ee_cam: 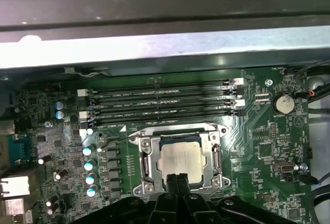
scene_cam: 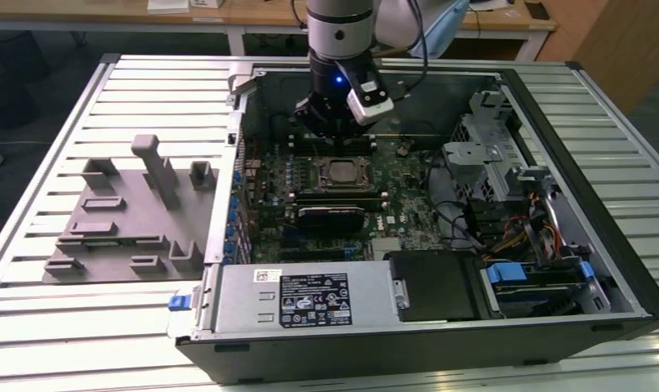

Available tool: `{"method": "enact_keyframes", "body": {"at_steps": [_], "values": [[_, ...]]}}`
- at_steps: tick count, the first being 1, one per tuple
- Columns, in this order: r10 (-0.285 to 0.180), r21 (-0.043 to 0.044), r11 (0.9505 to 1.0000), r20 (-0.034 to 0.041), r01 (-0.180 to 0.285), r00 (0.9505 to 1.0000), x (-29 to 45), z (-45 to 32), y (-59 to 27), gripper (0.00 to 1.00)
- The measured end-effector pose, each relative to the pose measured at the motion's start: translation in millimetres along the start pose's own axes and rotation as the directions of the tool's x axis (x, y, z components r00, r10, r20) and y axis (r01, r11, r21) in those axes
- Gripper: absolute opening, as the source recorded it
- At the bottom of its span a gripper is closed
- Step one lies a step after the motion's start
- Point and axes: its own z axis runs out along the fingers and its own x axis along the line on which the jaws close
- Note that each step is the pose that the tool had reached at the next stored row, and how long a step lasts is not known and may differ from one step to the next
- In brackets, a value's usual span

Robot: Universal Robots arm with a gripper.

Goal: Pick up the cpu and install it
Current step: 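Install the first cpu locking lever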

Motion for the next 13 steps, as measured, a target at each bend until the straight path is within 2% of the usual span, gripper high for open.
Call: {"method": "enact_keyframes", "body": {"at_steps": [7, 13], "values": [[0.0, 0.0001, 1.0, -0.0001, 0.0, 1.0, 8.3, -0.6, -0.9, 0.11], [0.0, 0.0, 1.0, -0.0001, 0.0, 1.0, 19.3, -1.3, -2.0, 0.11]]}}
